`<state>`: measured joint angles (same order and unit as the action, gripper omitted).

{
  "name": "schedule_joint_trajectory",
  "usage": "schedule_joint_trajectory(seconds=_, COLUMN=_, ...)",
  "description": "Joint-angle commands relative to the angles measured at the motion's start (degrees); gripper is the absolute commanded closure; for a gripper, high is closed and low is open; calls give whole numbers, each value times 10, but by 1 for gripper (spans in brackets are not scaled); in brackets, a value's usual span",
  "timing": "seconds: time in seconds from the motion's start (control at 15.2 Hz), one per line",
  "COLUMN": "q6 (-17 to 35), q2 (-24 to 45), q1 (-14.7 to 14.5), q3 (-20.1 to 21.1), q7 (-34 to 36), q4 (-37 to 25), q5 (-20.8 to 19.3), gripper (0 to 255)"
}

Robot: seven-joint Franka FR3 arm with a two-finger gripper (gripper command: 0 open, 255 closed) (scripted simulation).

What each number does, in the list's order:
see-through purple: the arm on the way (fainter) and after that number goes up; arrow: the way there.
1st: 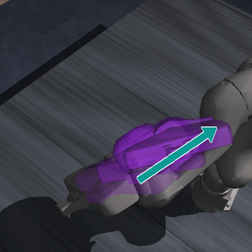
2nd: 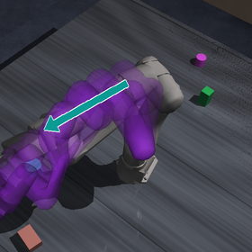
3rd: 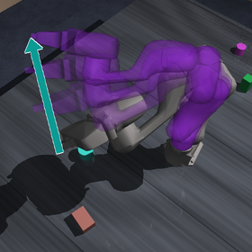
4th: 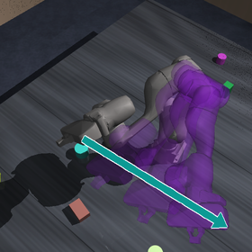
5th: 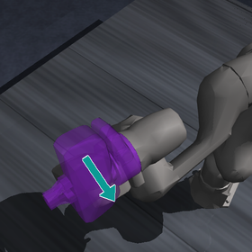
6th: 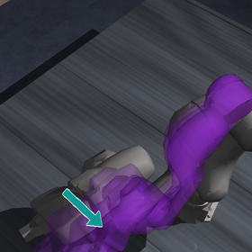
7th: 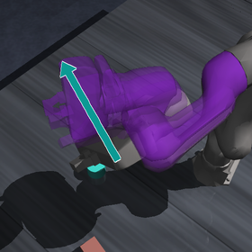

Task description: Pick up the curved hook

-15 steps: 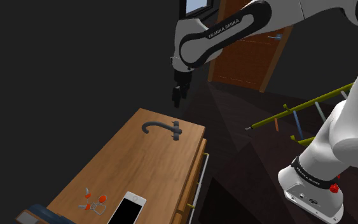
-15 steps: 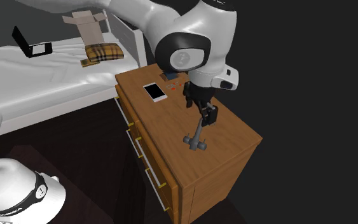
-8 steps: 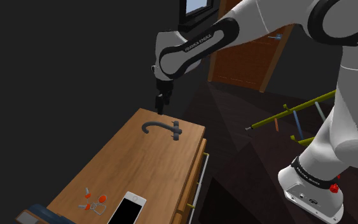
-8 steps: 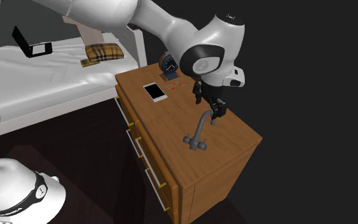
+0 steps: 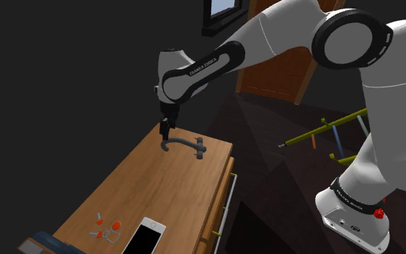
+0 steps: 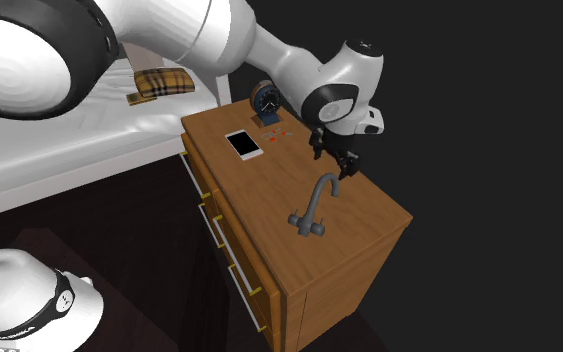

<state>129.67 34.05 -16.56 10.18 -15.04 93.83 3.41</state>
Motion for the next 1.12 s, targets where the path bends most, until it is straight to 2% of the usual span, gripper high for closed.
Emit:
schedule_joint_trajectory(seconds=0.0, q6=11, q2=11, q1=-1, q3=-1, q7=-2, q4=-1, q5=-1, gripper=0)
schedule_joint_trajectory(seconds=0.33, q6=30, q2=28, q1=-2, q3=-2, q7=-4, q4=2, q5=-2, gripper=0)
schedule_joint_trajectory(seconds=0.4, q6=30, q2=29, q1=-2, q3=-2, q7=-3, q4=1, q5=-2, gripper=255)
schedule_joint_trajectory(seconds=1.06, q6=25, q2=23, q1=-1, q3=-1, q7=-3, q4=2, q5=-2, gripper=255)
